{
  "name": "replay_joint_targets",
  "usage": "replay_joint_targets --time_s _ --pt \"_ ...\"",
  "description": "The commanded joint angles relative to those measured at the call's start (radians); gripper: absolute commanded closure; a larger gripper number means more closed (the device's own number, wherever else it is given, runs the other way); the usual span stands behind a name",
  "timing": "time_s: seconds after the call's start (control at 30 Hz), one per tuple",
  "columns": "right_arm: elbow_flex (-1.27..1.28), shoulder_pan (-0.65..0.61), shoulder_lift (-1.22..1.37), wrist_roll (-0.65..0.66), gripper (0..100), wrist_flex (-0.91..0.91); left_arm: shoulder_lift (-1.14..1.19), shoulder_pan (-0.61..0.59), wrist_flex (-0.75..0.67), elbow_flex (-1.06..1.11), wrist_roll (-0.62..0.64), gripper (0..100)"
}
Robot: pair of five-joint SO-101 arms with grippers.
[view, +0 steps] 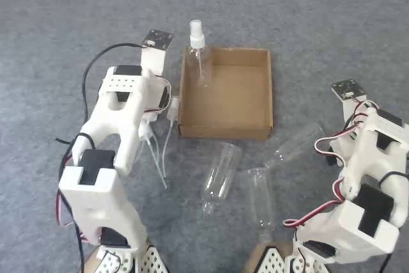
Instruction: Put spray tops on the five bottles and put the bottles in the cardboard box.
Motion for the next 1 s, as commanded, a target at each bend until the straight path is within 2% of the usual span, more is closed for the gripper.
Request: replay_joint_targets --time_s 0.0,0.33,0.43,0.67,0.87,0.97 --pt "0.003 0.008 -0.042 0.017 99.3 -0.01 -0.008 -0.003 -0.005 -0.024 0.025 93" --pt "0.003 0.013 -0.042 0.017 99.3 -0.01 0.002 0.003 0.011 -0.024 0.124 92" --pt "0.003 0.01 -0.042 0.017 99.3 -0.01 0.012 0.002 0.011 -0.013 0.126 88" --pt "0.003 0.008 -0.042 0.017 99.3 -0.01 0.064 0.006 0.011 -0.025 0.126 87" --pt "0.003 0.013 -0.042 0.017 99.2 -0.01 0.055 0.006 0.02 -0.045 0.127 97" --pt "0.003 0.013 -0.042 0.017 99.2 -0.01 -0.006 0.0 0.058 -0.058 0.15 98"
